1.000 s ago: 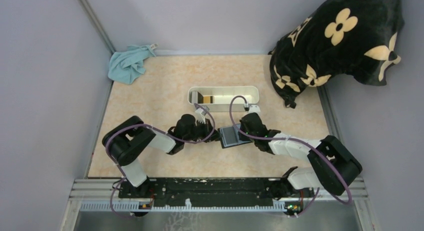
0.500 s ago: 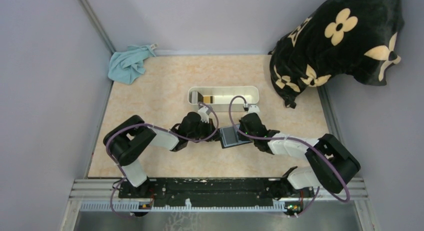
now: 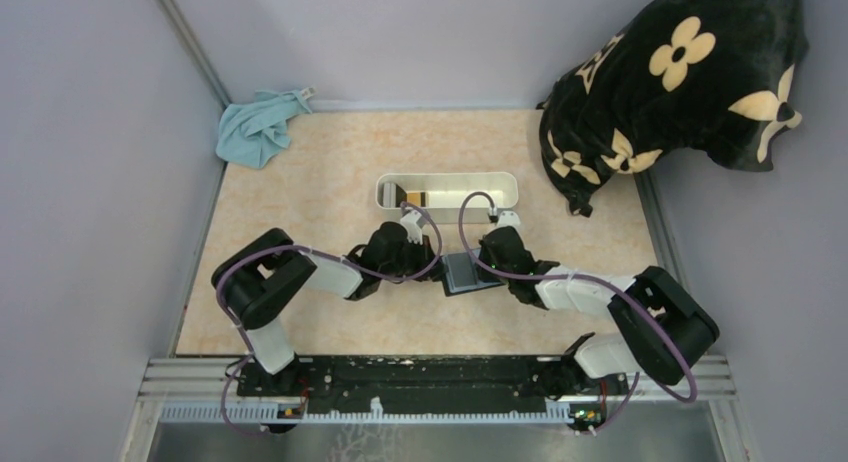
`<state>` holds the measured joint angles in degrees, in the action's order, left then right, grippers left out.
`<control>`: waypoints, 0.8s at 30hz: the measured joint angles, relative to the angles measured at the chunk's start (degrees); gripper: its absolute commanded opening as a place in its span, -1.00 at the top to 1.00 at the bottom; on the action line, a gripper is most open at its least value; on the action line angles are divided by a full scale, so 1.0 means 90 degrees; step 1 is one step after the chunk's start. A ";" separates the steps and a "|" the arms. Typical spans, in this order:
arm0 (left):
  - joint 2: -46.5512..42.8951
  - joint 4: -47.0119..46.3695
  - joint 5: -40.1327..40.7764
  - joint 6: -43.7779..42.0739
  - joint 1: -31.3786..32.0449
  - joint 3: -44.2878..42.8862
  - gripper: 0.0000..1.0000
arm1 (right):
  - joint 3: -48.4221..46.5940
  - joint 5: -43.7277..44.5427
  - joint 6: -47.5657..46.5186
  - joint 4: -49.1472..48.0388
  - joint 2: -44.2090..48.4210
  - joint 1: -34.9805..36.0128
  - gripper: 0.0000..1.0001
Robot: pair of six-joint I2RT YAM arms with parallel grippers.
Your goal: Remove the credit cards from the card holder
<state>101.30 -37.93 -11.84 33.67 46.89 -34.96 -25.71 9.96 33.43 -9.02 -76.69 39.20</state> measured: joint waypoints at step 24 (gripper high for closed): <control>-0.0233 0.0231 -0.0345 0.0279 0.0041 -0.0199 1.00 | 0.0136 -0.0024 0.0075 -0.0231 0.0002 -0.0012 1.00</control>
<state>99.20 -35.86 -14.94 36.18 47.27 -36.75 -24.49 9.74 34.11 -11.09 -76.66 39.09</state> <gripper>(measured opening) 0.005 0.005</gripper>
